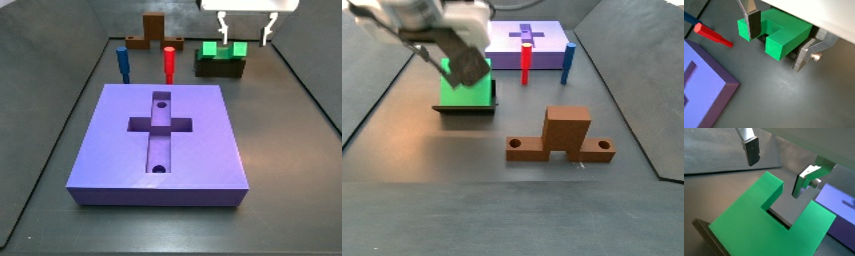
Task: Pick up the green object. Move up. Place the green object on the fixture. Regrasp the green object. Move to above the board. Insert the green object.
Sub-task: Regrasp the green object.
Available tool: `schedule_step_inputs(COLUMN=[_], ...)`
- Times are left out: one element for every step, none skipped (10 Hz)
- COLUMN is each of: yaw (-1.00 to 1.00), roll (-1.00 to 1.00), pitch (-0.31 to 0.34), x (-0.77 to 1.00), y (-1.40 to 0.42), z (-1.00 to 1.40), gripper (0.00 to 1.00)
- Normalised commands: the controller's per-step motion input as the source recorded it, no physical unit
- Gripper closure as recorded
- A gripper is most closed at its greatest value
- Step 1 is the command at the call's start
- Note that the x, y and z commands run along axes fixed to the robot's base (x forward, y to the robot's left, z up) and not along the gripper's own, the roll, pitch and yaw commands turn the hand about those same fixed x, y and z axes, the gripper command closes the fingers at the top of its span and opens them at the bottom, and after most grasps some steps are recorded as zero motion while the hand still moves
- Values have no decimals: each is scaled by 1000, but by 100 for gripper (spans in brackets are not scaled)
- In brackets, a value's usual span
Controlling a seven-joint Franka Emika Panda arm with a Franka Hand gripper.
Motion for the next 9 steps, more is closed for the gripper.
schedule_step_inputs(yaw=[171,171,174,157,149,129,129,129,109], roll=[1000,1000,1000,1000,1000,1000,1000,1000,1000], pitch=[0,0,0,0,0,0,0,0,0], x=[0,0,51,83,34,97,66,60,0], y=[-86,-63,-49,-54,-49,-63,-57,-54,-54], z=[100,86,94,97,40,0,0,0,0], gripper=[0,0,0,0,0,0,0,0,0])
